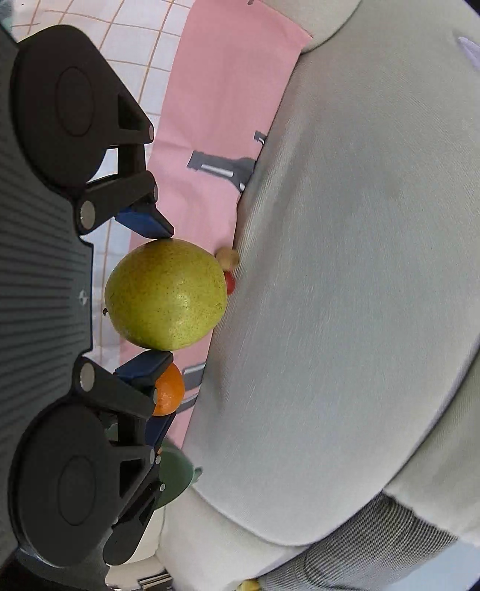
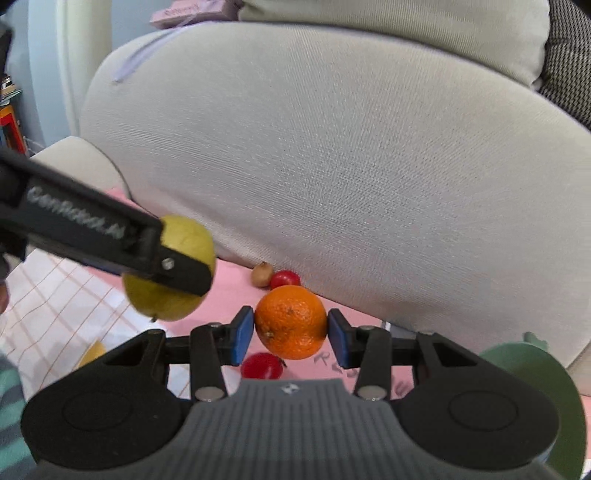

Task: Organize fruits
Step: 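Carry the pear and tangerine over the green colander with both tools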

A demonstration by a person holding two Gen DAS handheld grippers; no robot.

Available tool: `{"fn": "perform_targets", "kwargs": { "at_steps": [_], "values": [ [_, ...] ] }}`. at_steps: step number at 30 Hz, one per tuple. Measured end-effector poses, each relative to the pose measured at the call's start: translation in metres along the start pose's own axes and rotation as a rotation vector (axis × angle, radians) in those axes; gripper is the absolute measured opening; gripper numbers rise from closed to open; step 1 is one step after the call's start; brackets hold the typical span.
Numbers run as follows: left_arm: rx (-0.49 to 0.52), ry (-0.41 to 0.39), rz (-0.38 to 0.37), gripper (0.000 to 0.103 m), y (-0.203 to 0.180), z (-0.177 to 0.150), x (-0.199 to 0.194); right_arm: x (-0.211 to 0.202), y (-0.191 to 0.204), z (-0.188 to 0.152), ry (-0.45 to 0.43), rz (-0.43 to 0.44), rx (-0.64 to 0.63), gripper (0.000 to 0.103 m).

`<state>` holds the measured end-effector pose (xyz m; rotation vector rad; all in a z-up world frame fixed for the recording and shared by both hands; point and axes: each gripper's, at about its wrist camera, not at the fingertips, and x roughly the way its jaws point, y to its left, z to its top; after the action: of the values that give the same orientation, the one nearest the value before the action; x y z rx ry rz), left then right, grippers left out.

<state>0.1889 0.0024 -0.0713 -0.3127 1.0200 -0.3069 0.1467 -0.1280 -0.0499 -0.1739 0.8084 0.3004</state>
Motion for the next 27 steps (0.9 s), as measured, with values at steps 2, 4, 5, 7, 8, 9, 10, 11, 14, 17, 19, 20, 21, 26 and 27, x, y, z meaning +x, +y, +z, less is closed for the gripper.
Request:
{"fn": "perform_targets", "kwargs": {
  "at_steps": [2, 4, 5, 7, 8, 9, 10, 11, 14, 17, 19, 20, 21, 26, 27],
  "values": [
    [0.015, -0.001, -0.005, 0.076, -0.008, -0.003, -0.004, -0.013, 0.001, -0.004, -0.010, -0.004, -0.012, 0.041],
    [0.031, -0.004, -0.011, 0.076, -0.018, -0.007, -0.011, -0.026, -0.001, -0.009, -0.018, -0.008, -0.020, 0.041],
    [0.042, -0.005, -0.015, 0.076, -0.024, -0.008, -0.014, -0.032, -0.002, -0.011, -0.021, -0.010, -0.023, 0.041],
    [0.065, -0.007, -0.026, 0.076, -0.037, -0.012, -0.019, -0.043, -0.005, -0.015, -0.029, -0.018, -0.027, 0.041],
    [0.077, -0.009, -0.031, 0.076, -0.045, -0.013, -0.026, -0.047, -0.008, -0.018, -0.030, -0.022, -0.027, 0.041],
    [0.089, -0.010, -0.037, 0.076, -0.051, -0.015, -0.028, -0.053, -0.012, -0.020, -0.033, -0.026, -0.026, 0.041],
    [0.103, -0.012, -0.045, 0.076, -0.059, -0.016, -0.030, -0.059, -0.014, -0.023, -0.036, -0.030, -0.025, 0.041],
    [0.117, -0.012, -0.053, 0.076, -0.067, -0.017, -0.032, -0.063, -0.016, -0.024, -0.038, -0.035, -0.024, 0.041],
    [0.152, -0.009, -0.078, 0.076, -0.087, -0.020, -0.033, -0.079, -0.027, -0.033, -0.043, -0.049, -0.013, 0.041],
    [0.180, -0.004, -0.104, 0.076, -0.106, -0.022, -0.032, -0.082, -0.042, -0.036, -0.046, -0.066, -0.004, 0.041],
    [0.199, 0.005, -0.115, 0.076, -0.119, -0.024, -0.029, -0.089, -0.050, -0.040, -0.045, -0.079, -0.009, 0.041],
    [0.205, 0.010, -0.121, 0.076, -0.126, -0.024, -0.027, -0.098, -0.055, -0.043, -0.045, -0.084, -0.012, 0.041],
    [0.210, 0.016, -0.129, 0.076, -0.132, -0.025, -0.024, -0.100, -0.059, -0.045, -0.043, -0.090, -0.016, 0.041],
    [0.252, 0.037, -0.154, 0.076, -0.164, -0.027, -0.014, -0.109, -0.083, -0.053, -0.026, -0.114, -0.029, 0.041],
    [0.265, 0.041, -0.157, 0.076, -0.171, -0.027, -0.012, -0.111, -0.089, -0.054, -0.020, -0.116, -0.027, 0.041]
  ]
}}
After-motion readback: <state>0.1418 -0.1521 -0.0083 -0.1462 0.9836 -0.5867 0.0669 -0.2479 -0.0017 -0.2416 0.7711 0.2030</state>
